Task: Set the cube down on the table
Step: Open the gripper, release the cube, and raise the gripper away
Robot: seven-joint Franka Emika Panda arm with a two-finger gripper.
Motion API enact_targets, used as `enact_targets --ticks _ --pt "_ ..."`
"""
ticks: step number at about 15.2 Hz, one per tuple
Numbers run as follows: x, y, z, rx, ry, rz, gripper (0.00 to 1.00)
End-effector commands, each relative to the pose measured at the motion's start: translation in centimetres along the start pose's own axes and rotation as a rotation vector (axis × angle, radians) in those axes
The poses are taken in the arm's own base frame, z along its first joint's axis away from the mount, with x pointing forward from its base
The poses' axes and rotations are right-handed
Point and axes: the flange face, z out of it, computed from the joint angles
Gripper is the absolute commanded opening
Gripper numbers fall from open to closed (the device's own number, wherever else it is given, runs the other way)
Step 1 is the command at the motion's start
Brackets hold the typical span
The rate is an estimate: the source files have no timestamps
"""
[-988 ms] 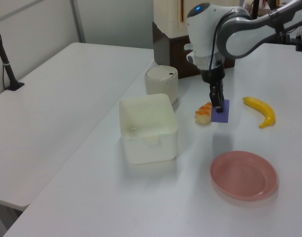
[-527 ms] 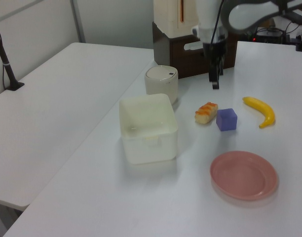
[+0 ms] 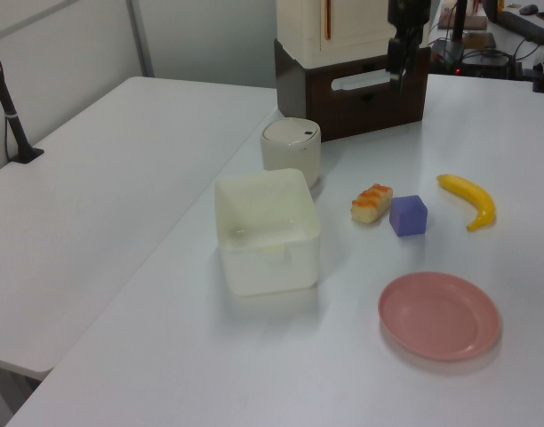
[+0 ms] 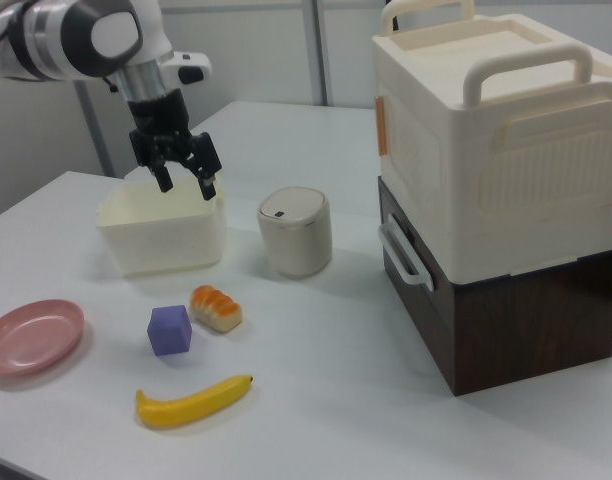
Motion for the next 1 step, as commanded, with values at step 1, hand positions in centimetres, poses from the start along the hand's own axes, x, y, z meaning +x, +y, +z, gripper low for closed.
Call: enact_targets --ticks 1 --pt "-1.04 0.61 -1.09 -0.002 -0.01 0.009 1.0"
